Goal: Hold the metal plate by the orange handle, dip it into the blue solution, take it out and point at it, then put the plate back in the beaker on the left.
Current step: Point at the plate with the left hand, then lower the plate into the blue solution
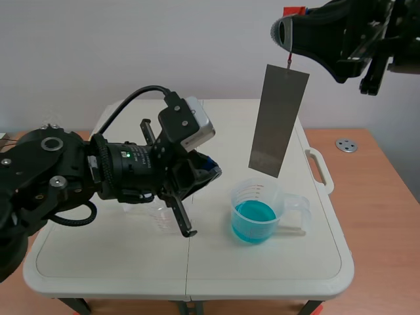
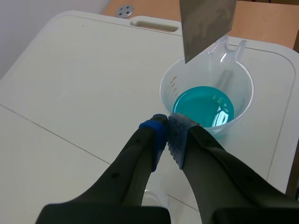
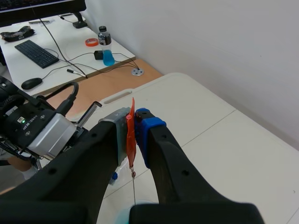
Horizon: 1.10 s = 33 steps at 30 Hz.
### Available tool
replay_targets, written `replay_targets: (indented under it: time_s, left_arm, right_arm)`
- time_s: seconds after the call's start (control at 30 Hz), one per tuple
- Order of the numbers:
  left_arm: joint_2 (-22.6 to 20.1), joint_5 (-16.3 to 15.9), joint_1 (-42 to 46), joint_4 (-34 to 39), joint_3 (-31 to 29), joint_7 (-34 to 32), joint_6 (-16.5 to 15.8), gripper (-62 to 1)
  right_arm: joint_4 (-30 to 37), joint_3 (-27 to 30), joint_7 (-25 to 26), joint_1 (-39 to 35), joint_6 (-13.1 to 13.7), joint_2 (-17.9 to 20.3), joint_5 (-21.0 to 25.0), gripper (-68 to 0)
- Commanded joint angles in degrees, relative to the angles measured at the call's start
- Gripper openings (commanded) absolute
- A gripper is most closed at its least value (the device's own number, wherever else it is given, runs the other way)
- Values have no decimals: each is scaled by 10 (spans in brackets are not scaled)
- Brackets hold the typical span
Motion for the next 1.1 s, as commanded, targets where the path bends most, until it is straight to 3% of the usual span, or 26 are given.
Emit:
replay_targets:
  time_s: [0.0,0.63,0.83,1.07]
  left_arm:
    - [5,-5,-12,1,4,-8,3,-562]
    - [11,-10,-34,-29,21,-8,5,-562]
    - [-50,-76,-25,-7,2,-7,5,-562]
    - [-174,-158,65,96,-101,-12,5,-562]
  right_arm:
    - [4,3,9,7,7,7,8,-662]
    - [4,3,9,7,7,8,8,-662]
    - [4,3,6,7,7,8,8,-662]
    - [4,2,-2,7,7,8,8,-662]
